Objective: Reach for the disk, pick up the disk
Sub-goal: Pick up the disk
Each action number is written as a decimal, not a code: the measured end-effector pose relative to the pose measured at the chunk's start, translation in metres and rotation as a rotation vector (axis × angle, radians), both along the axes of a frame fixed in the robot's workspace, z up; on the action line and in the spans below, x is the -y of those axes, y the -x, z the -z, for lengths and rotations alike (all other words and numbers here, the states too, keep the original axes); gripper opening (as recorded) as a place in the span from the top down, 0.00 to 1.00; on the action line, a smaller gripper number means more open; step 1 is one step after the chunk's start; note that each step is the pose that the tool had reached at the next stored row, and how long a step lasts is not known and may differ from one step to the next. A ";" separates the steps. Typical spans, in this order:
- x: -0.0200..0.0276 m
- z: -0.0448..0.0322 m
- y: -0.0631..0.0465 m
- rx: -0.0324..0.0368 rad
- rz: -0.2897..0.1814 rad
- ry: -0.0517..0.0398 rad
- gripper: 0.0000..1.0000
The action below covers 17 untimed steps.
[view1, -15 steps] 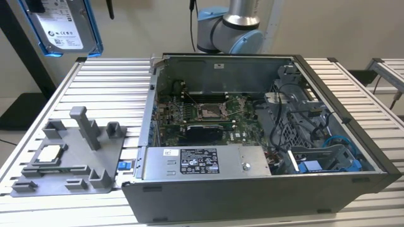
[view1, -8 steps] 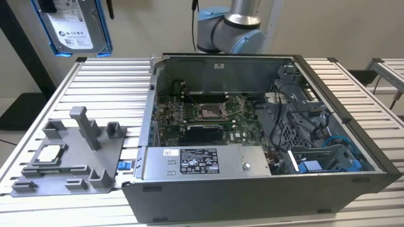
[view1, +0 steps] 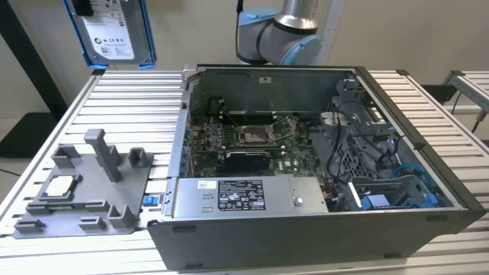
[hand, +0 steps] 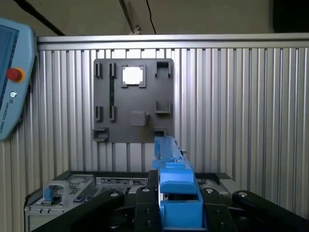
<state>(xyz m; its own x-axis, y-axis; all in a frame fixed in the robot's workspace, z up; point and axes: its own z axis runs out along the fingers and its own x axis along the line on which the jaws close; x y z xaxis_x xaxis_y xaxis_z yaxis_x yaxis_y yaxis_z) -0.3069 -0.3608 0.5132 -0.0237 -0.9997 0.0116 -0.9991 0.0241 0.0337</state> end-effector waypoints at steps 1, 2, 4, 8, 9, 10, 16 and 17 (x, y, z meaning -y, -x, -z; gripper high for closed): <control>0.0000 0.0000 -0.004 -0.0002 0.000 0.0000 1.00; 0.0000 0.0000 -0.009 -0.0006 0.000 0.0000 1.00; 0.0000 0.0000 -0.018 -0.0014 0.000 0.0000 1.00; 0.0000 0.0000 -0.036 -0.0031 0.000 0.0000 1.00; 0.0000 0.0000 -0.040 -0.0035 0.000 0.0000 1.00; 0.0000 0.0000 -0.045 -0.0040 0.000 0.0000 1.00; 0.0000 0.0000 -0.071 -0.0062 0.000 0.0000 1.00; 0.0000 0.0000 -0.075 -0.0066 0.000 0.0000 1.00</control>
